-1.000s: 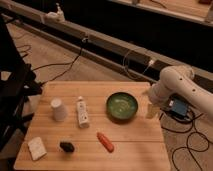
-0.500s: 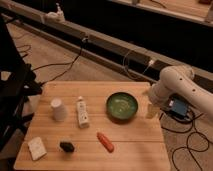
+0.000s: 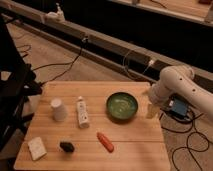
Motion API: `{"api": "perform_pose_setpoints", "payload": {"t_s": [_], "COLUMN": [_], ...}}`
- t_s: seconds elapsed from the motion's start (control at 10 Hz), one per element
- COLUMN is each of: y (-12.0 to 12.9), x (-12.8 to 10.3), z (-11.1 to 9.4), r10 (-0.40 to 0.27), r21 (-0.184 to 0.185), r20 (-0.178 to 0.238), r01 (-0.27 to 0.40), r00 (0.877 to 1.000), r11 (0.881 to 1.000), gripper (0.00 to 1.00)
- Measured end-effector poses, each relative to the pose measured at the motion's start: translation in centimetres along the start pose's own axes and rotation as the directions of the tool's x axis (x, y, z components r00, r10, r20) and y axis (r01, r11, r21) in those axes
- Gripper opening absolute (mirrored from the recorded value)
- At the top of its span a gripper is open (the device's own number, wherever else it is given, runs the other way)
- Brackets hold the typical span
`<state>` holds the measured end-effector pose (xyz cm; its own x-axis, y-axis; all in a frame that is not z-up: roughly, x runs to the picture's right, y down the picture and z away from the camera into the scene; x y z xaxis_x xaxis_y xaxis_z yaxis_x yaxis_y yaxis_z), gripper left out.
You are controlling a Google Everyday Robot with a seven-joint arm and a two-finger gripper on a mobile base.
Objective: Place the ceramic cup over the eraser
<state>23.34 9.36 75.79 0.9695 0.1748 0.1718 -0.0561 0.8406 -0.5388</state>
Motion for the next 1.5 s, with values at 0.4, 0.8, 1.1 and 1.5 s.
{"api": "perform_pose_setpoints", "payload": {"t_s": [0.4,0.8,1.1,1.5], "y": [-1.0,-4.3,-5.9,-6.0], "x": [-1.7,-8.4,-13.0,-13.0], "z": [0.3,-0.8,-0.3,-0.2], "r10": [0.008,-0.039,-0.088,-0.084], "r21": [-0.031,-0.028,0.016,0.015], "r20": [0.076,0.270,0.327,0.324], "r01": [-0.005,0.048,0.087,0.084], "r00": [0.997,0.962,0.941,0.942], "r11": [1.000,0.998,0.996,0.996], "gripper": [0.80,0.80,0.80,0.80]}}
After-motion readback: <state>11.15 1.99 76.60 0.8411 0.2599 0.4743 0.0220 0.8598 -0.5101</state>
